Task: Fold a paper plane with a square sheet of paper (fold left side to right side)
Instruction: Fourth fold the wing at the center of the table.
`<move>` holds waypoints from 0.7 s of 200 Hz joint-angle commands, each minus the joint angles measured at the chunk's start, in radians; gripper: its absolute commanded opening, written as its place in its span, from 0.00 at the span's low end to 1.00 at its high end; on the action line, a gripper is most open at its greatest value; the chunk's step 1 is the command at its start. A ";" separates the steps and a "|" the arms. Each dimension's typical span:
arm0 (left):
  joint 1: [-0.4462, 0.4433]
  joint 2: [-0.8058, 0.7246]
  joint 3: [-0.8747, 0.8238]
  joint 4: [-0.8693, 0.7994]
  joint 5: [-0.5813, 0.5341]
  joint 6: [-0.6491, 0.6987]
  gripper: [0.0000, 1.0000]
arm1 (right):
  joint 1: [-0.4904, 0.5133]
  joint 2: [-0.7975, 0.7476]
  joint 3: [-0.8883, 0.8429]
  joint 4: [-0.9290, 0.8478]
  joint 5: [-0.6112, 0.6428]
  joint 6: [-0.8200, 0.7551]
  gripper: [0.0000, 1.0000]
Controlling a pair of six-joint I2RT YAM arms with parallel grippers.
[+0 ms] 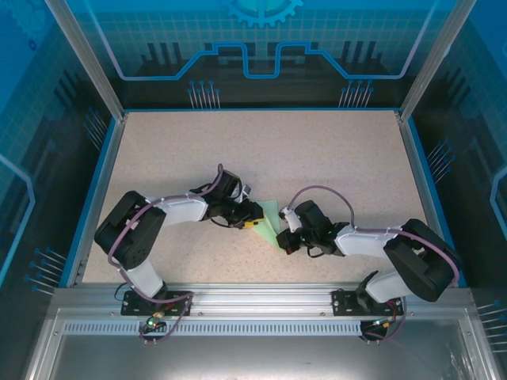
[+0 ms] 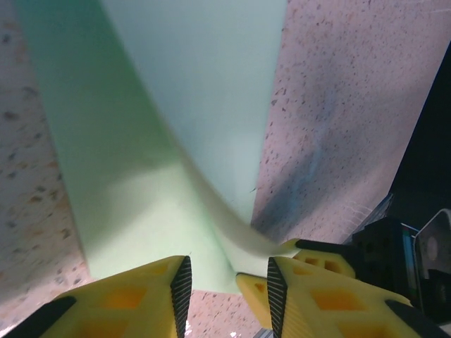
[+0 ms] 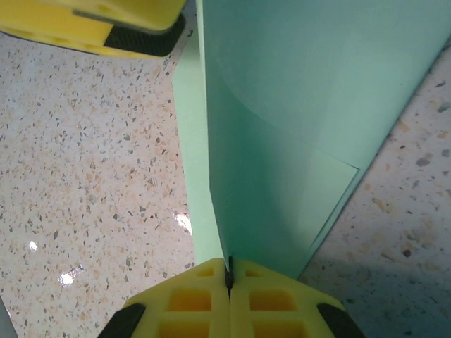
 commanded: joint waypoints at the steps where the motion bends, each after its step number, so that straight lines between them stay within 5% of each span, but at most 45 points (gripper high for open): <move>1: -0.010 0.039 0.043 0.003 0.021 0.005 0.37 | -0.017 0.016 -0.017 0.021 -0.042 0.014 0.00; 94: -0.021 0.124 0.081 -0.009 0.014 0.021 0.39 | -0.034 0.041 -0.012 0.025 -0.075 0.022 0.00; 140: -0.022 0.146 0.092 -0.037 -0.004 0.037 0.39 | -0.046 0.035 -0.010 0.020 -0.099 0.019 0.12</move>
